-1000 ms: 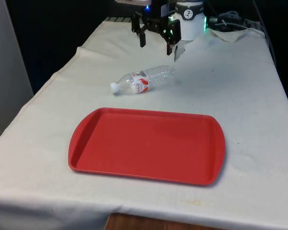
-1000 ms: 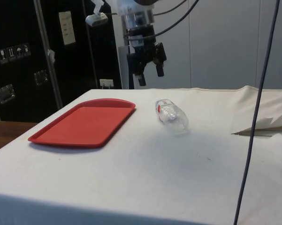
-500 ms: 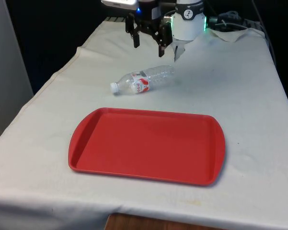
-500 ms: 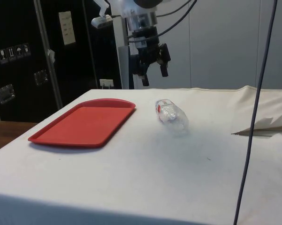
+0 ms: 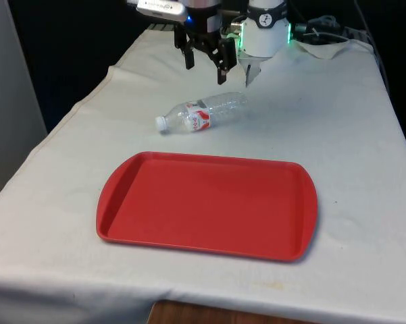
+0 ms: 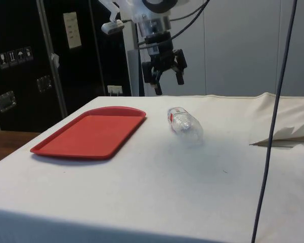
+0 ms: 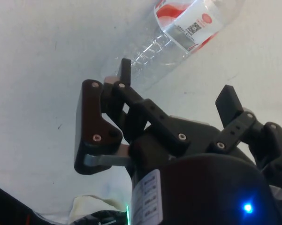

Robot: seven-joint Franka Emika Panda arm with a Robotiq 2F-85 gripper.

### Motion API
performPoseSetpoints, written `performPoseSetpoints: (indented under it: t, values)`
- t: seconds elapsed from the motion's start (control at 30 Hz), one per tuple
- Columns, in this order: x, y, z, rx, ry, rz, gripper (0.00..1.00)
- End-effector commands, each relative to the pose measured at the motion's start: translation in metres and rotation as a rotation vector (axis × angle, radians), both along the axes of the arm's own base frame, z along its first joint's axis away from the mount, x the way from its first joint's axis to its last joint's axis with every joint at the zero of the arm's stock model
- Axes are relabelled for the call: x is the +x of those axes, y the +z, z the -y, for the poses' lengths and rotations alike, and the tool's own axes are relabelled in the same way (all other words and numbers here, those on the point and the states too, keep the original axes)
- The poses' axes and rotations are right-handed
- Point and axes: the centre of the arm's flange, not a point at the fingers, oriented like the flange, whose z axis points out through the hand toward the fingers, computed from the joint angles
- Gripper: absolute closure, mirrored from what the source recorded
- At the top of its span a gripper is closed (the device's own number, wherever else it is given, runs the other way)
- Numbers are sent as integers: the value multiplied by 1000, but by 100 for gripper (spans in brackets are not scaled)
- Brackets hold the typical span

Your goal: Place the bottle upright on the tray.

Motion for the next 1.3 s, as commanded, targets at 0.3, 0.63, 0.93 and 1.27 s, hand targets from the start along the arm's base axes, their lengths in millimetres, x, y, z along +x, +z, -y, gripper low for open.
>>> performPoseSetpoints:
  t: [0.3, 0.63, 0.93, 1.27]
  values:
    - [1, -12, 3, -6, -70, -5, 0]
    - [2, -17, 7, -12, -93, -12, 0]
    - [2, -18, 6, -16, -89, -15, 0]
    - [0, -24, 15, -10, -117, -24, 0]
